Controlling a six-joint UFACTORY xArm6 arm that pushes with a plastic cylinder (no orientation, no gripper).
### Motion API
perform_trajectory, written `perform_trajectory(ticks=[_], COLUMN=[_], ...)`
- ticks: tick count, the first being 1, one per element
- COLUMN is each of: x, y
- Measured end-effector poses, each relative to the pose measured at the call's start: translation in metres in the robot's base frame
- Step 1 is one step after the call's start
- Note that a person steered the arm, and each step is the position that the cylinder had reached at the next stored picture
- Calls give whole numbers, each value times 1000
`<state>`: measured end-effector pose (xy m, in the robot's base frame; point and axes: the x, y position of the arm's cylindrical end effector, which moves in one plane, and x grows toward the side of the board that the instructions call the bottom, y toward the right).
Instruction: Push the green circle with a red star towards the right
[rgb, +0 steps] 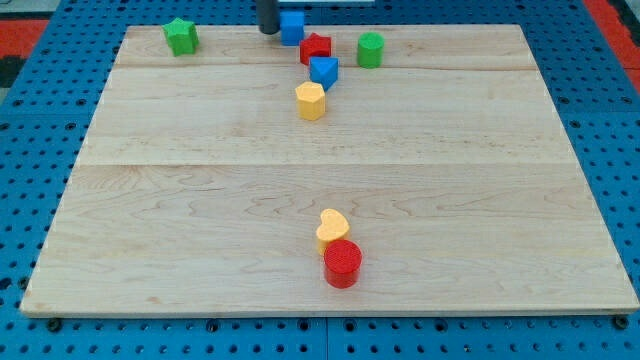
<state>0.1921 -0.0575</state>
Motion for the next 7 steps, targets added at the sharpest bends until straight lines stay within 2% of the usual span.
perform_trajectory(ticks=[3,4,5,6,7], x=[1,16,63,86,80], y=[9,19,20,23,42])
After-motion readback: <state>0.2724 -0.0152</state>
